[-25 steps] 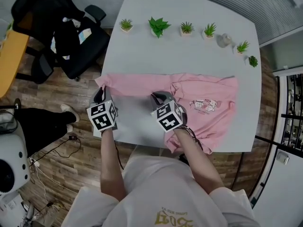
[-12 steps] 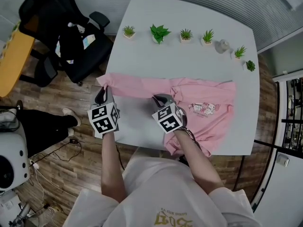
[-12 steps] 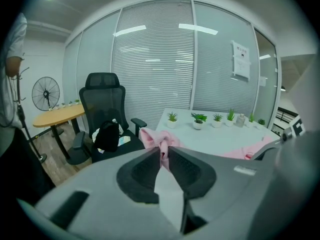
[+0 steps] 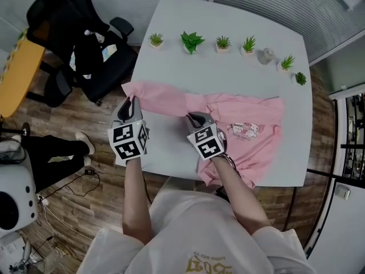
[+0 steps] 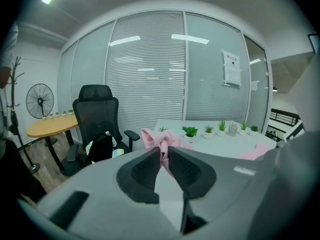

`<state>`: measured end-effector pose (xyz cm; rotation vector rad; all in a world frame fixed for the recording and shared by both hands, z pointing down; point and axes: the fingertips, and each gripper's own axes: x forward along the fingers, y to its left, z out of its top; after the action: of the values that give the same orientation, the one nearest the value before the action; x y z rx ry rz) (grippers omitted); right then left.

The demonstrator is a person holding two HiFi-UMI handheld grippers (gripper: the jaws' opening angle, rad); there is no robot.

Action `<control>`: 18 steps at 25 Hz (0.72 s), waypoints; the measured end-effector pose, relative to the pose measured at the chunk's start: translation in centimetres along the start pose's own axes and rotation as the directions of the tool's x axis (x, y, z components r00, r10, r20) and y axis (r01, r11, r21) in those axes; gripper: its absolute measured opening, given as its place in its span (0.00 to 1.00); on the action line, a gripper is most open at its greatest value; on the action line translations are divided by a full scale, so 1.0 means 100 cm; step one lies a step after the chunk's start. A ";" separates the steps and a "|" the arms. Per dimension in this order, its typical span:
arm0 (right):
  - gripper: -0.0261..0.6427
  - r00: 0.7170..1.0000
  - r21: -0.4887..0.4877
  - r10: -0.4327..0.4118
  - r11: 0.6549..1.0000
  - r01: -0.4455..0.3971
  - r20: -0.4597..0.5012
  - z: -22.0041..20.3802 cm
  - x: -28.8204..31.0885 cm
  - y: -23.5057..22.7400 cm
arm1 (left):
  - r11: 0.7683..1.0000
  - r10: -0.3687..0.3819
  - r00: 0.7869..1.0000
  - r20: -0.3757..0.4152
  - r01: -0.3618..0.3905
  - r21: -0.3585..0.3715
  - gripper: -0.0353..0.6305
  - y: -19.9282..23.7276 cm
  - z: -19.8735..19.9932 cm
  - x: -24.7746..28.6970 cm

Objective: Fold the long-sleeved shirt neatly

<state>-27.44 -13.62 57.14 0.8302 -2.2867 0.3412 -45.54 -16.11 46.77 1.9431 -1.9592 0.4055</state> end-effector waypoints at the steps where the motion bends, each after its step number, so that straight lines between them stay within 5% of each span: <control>1: 0.08 1.000 0.018 0.001 1.000 -0.001 0.008 0.000 -0.001 -0.001 | 1.000 -0.007 1.000 0.009 0.007 0.010 0.13 -0.004 0.005 -0.001; 18: 0.08 0.992 0.205 -0.081 0.977 0.059 0.098 -0.004 -0.044 -0.032 | 0.981 -0.163 0.981 0.102 0.150 0.123 0.13 -0.085 0.067 -0.013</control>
<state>-22.63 -13.84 54.50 1.0507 -2.3406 0.5146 -37.38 -18.04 39.84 2.2197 -1.8687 0.3819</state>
